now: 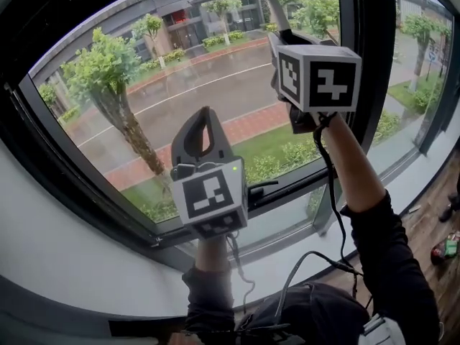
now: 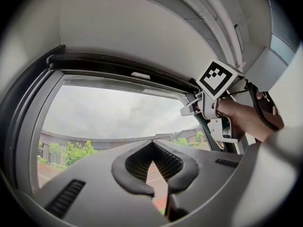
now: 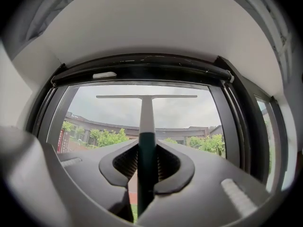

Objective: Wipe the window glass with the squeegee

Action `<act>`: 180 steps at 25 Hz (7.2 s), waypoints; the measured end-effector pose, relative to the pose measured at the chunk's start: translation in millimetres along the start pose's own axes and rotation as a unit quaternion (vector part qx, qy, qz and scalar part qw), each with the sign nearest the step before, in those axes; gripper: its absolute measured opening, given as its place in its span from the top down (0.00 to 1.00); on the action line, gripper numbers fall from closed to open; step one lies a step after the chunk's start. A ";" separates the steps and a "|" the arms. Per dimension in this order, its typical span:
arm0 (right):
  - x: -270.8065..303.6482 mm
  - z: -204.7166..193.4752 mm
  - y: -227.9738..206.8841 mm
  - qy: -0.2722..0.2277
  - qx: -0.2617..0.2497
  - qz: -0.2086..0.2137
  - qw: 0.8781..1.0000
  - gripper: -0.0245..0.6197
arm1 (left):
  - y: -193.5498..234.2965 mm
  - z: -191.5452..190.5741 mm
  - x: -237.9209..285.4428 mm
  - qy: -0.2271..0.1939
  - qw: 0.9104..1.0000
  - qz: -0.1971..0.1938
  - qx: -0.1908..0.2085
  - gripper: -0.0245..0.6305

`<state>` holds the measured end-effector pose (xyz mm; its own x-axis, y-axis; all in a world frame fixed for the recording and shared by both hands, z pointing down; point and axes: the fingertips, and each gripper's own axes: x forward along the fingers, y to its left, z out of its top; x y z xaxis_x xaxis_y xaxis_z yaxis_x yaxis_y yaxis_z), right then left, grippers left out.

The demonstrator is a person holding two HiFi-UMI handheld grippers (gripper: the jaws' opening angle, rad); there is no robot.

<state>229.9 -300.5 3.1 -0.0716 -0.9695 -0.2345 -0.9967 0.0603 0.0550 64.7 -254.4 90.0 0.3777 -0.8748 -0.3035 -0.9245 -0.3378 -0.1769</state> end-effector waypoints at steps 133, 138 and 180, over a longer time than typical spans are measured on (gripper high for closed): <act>-27.9 -306.9 22.2 0.221 0.036 0.008 0.975 0.86 | -91.3 -212.2 -35.5 0.188 0.970 -0.111 -0.108 0.96; -34.3 -319.8 25.3 0.234 0.035 0.010 0.972 0.86 | -90.8 -223.1 -38.3 0.195 0.969 -0.107 -0.108 0.96; -87.7 -440.8 33.0 0.356 0.052 0.006 0.933 0.86 | -114.1 -293.8 -73.6 0.268 0.944 -0.121 -0.148 0.96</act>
<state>220.6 -318.2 453.3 -0.0766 -0.8787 0.4712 -0.9969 0.0598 -0.0507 127.0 -253.5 407.5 0.5732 -0.7826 0.2429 -0.8180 -0.5641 0.1128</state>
